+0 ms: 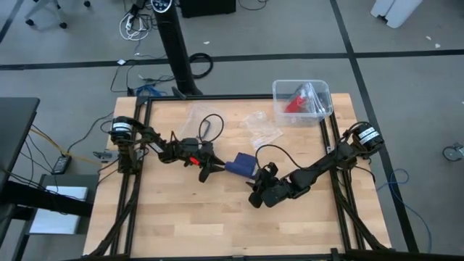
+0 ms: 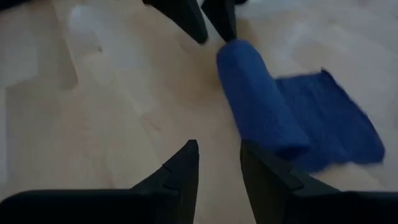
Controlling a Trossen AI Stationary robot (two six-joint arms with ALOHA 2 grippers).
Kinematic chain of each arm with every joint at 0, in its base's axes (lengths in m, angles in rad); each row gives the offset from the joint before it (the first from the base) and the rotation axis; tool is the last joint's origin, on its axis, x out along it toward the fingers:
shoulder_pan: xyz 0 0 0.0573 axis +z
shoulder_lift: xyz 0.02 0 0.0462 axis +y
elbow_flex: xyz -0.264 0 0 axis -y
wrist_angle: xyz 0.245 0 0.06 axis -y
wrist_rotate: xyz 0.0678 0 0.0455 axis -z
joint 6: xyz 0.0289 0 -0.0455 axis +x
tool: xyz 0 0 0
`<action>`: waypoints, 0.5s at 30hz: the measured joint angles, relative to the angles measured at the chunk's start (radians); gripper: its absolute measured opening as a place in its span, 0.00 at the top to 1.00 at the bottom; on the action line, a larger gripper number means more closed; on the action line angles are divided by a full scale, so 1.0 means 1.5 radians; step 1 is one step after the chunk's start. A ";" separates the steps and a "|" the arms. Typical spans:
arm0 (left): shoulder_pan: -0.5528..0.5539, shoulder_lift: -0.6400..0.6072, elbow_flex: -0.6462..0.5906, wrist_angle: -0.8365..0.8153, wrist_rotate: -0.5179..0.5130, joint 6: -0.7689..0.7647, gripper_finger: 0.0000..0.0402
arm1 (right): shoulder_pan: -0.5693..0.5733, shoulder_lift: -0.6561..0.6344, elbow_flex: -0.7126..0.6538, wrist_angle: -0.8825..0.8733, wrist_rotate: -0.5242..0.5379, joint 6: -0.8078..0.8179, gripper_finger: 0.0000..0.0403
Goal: Roll bandage
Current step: Roll the blue bandage
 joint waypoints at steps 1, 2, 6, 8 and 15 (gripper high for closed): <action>0.000 0.000 0.000 -0.001 0.000 0.005 0.63 | 0.001 0.000 -0.001 -0.013 0.000 0.009 0.71; -0.001 0.000 0.000 -0.002 0.001 0.007 0.63 | 0.002 0.000 -0.001 -0.023 0.001 0.017 0.71; -0.001 0.001 0.003 -0.011 0.011 0.010 0.63 | 0.000 0.000 -0.001 -0.035 0.010 0.030 0.71; -0.001 0.001 0.004 -0.015 0.013 0.009 0.63 | -0.005 0.000 -0.005 -0.024 0.010 0.029 0.71; -0.001 0.001 0.004 -0.017 0.040 0.005 0.63 | -0.016 0.000 -0.053 0.053 -0.007 0.029 0.71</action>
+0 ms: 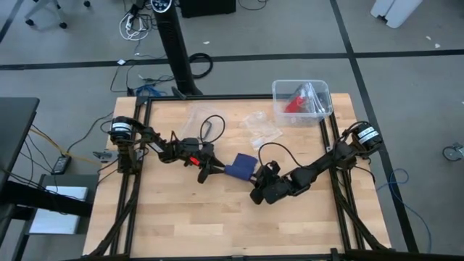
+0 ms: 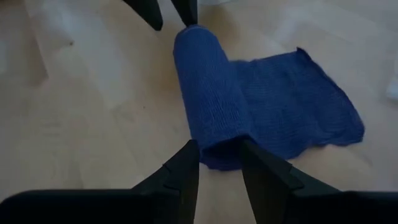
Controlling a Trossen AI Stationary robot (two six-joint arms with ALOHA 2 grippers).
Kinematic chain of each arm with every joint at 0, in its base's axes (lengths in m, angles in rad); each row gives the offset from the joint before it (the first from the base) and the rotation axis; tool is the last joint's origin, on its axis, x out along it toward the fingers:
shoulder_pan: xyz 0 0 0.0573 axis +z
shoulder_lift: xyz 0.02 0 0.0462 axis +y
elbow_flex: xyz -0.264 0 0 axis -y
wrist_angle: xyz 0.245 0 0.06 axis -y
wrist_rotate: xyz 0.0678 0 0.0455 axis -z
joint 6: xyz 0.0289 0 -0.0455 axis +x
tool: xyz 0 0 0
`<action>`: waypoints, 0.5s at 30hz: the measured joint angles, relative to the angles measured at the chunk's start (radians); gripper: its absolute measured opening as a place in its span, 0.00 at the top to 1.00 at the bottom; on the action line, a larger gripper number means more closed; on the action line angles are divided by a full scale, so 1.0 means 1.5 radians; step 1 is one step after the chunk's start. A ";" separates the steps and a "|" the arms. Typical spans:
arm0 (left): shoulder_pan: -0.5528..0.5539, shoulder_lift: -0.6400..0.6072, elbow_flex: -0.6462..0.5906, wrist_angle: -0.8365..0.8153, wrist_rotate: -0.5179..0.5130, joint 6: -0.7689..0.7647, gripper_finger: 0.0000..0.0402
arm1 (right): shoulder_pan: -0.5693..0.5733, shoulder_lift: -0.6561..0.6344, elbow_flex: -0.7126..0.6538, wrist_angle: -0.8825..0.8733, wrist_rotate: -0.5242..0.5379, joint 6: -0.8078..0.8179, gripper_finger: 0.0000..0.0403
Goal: Roll bandage
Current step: Roll the blue bandage
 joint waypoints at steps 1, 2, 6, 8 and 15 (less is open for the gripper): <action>0.000 0.000 0.000 -0.001 0.000 0.000 0.63 | -0.002 0.000 -0.007 0.017 -0.001 -0.001 0.71; 0.000 0.000 0.000 -0.002 0.000 -0.001 0.63 | -0.006 0.000 -0.012 0.034 -0.005 -0.002 0.71; 0.000 0.000 0.000 -0.003 0.019 -0.016 0.63 | -0.013 0.000 -0.035 0.102 -0.029 -0.012 0.71; 0.000 0.001 0.000 -0.003 0.022 -0.016 0.63 | -0.017 0.001 -0.038 0.109 -0.033 -0.014 0.71; 0.000 0.001 -0.001 -0.003 0.023 -0.016 0.63 | -0.034 0.001 -0.038 0.112 -0.054 -0.003 0.71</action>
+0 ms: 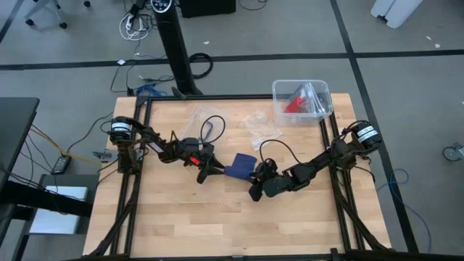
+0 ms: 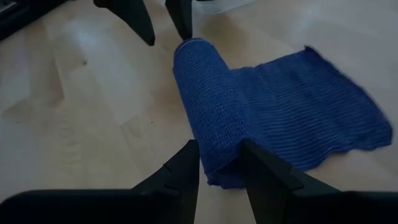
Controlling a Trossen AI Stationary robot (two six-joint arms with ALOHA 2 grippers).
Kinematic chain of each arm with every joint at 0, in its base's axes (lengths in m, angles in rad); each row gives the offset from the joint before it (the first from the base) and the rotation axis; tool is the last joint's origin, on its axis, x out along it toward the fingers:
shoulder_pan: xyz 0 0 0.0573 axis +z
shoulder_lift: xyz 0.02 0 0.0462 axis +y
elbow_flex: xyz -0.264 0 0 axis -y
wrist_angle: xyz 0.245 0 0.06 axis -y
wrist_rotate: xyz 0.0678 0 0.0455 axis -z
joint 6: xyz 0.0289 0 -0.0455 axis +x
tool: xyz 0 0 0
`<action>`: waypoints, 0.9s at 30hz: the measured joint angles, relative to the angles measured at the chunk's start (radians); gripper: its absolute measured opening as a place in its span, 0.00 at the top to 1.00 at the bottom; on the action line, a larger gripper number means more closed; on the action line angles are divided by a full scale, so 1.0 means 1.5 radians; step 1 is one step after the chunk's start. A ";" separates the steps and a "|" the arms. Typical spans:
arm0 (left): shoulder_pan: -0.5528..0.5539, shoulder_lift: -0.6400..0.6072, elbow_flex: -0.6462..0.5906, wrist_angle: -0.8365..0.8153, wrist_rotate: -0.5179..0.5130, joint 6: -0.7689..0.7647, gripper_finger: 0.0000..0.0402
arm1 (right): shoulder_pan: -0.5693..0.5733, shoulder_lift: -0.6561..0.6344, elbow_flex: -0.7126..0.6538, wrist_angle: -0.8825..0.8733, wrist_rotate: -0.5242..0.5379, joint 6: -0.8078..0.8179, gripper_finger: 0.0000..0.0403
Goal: Roll bandage
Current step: Roll the blue bandage
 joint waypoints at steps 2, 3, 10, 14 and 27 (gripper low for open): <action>0.000 0.000 0.000 0.000 0.000 0.000 0.63 | -0.007 0.000 0.000 0.000 -0.017 0.008 0.71; 0.000 0.000 0.000 0.000 0.000 0.000 0.63 | -0.010 0.000 0.000 0.001 -0.022 0.010 0.71; 0.000 0.001 0.000 0.000 -0.001 0.002 0.63 | -0.027 0.000 0.000 0.012 -0.048 0.023 0.71; 0.000 0.001 -0.002 0.000 -0.001 0.011 0.63 | -0.039 0.000 0.000 0.030 -0.051 -0.003 0.71; -0.001 0.002 -0.004 0.030 0.000 0.017 0.63 | -0.073 0.000 -0.002 0.044 -0.057 -0.103 0.96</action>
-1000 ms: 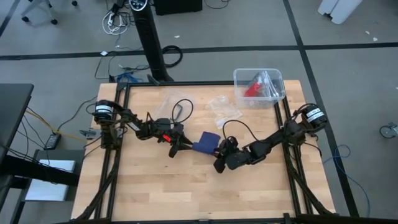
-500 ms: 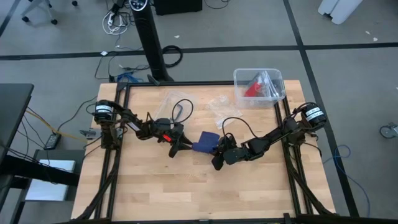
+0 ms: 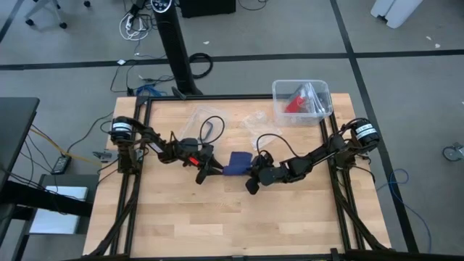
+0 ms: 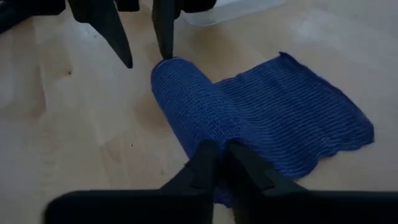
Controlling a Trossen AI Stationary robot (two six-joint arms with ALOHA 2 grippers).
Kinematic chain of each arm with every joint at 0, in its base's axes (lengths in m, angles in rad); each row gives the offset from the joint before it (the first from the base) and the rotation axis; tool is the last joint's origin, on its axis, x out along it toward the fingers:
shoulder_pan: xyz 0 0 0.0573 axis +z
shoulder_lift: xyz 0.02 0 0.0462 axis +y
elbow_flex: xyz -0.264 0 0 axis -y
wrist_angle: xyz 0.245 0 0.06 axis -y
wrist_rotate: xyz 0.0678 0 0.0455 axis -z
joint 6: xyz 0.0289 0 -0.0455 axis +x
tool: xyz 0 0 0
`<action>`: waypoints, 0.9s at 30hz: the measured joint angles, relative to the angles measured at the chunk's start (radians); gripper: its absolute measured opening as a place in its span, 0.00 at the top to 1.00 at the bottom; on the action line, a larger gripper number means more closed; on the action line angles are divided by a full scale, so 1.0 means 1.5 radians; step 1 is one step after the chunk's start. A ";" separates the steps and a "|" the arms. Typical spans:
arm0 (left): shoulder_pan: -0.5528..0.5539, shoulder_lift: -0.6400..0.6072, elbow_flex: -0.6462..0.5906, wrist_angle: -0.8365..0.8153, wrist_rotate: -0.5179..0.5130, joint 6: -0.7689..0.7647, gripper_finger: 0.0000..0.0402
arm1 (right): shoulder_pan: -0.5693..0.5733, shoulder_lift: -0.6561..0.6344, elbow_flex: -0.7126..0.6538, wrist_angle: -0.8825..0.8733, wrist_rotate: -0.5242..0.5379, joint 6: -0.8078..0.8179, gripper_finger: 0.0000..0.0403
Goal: Roll bandage
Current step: Roll the blue bandage
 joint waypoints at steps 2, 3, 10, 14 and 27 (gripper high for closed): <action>0.000 0.002 -0.001 0.025 0.018 -0.006 0.63 | 0.001 0.000 0.000 0.005 0.007 -0.016 0.98; 0.001 0.002 -0.002 0.044 0.030 -0.016 0.63 | 0.002 0.000 0.000 0.012 0.007 -0.019 0.98; 0.011 -0.003 -0.047 0.255 0.074 -0.097 0.63 | 0.037 0.000 0.003 0.035 0.024 -0.041 0.99; 0.013 -0.045 -0.075 0.249 0.062 -0.090 0.63 | 0.061 -0.004 0.003 0.034 0.058 -0.044 1.00; -0.077 -0.062 -0.094 0.258 -0.053 -0.124 0.63 | 0.131 -0.048 0.070 -0.024 0.201 -0.155 1.00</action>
